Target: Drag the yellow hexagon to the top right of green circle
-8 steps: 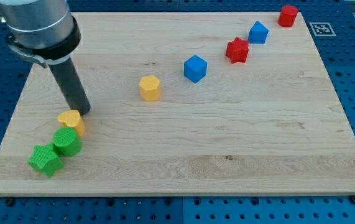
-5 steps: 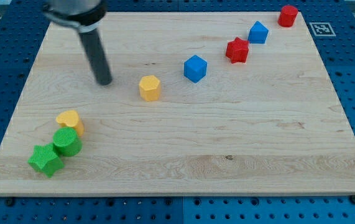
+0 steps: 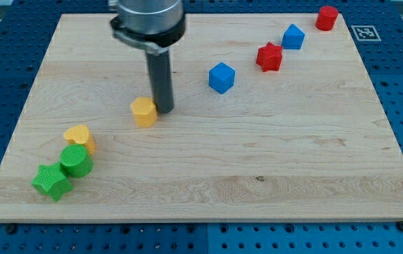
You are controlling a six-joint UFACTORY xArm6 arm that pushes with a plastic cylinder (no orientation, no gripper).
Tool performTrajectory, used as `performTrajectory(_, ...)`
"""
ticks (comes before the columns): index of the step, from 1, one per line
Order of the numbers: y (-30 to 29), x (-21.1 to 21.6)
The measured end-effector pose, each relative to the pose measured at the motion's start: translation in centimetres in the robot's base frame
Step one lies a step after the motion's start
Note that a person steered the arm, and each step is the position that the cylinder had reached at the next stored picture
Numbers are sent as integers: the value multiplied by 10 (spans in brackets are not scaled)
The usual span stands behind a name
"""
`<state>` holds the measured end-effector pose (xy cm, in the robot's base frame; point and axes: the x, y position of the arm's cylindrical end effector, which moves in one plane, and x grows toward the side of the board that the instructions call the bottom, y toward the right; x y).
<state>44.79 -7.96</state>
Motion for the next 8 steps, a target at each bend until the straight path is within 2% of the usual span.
performTrajectory(3,-56,-4)
performTrajectory(4,-69,9)
performTrajectory(8,-71,34)
